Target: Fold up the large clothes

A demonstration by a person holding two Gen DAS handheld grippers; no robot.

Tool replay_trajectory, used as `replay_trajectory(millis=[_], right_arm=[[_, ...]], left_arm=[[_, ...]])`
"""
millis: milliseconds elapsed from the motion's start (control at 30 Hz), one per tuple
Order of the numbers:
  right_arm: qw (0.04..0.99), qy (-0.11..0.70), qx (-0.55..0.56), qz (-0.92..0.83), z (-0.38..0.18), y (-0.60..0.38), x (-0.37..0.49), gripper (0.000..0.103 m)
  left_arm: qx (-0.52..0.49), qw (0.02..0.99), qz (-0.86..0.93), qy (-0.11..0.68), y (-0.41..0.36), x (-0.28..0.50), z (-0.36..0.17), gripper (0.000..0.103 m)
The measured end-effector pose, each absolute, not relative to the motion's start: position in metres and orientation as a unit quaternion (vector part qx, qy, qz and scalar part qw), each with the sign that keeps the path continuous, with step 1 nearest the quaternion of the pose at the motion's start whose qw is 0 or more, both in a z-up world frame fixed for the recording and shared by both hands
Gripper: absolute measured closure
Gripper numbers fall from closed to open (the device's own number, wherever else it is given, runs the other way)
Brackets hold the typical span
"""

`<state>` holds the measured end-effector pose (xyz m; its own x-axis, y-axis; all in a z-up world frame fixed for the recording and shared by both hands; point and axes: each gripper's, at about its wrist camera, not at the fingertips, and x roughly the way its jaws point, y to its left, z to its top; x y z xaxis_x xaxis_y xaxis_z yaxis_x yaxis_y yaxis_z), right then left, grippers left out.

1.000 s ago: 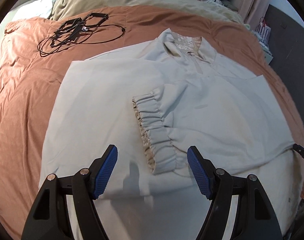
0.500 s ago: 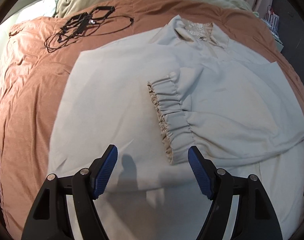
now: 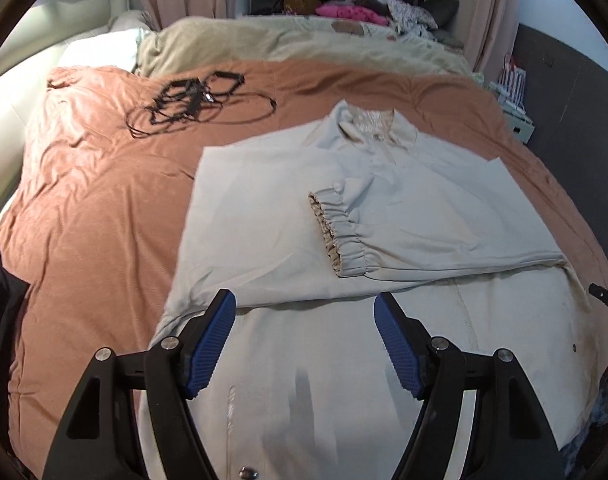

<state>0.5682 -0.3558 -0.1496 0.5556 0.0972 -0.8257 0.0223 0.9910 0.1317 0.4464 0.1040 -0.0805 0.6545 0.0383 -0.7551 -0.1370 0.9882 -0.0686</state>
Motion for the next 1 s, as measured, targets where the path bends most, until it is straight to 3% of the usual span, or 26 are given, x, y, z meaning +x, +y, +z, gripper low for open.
replay_trajectory(millis=[400,467,733,1000], right_arm=[[0.901,0.428,0.059,0.026,-0.123,-0.378,0.493,0.039],[0.900,0.428,0.076,0.036,-0.123,-0.386,0.482,0.031],[0.896,0.423,0.119,0.059,-0.120,-0.411,0.433,0.015],[0.895,0.414,0.145,0.076,-0.121,-0.429,0.384,0.014]], left_arm=[[-0.069,0.912,0.055,0.401,0.125,0.358,-0.062,0.030],[-0.078,0.911,0.058,0.400,0.130,0.341,-0.063,0.030],[-0.093,0.913,0.058,0.393,0.139,0.286,-0.066,0.030],[-0.121,0.915,0.050,0.381,0.147,0.230,-0.072,0.021]])
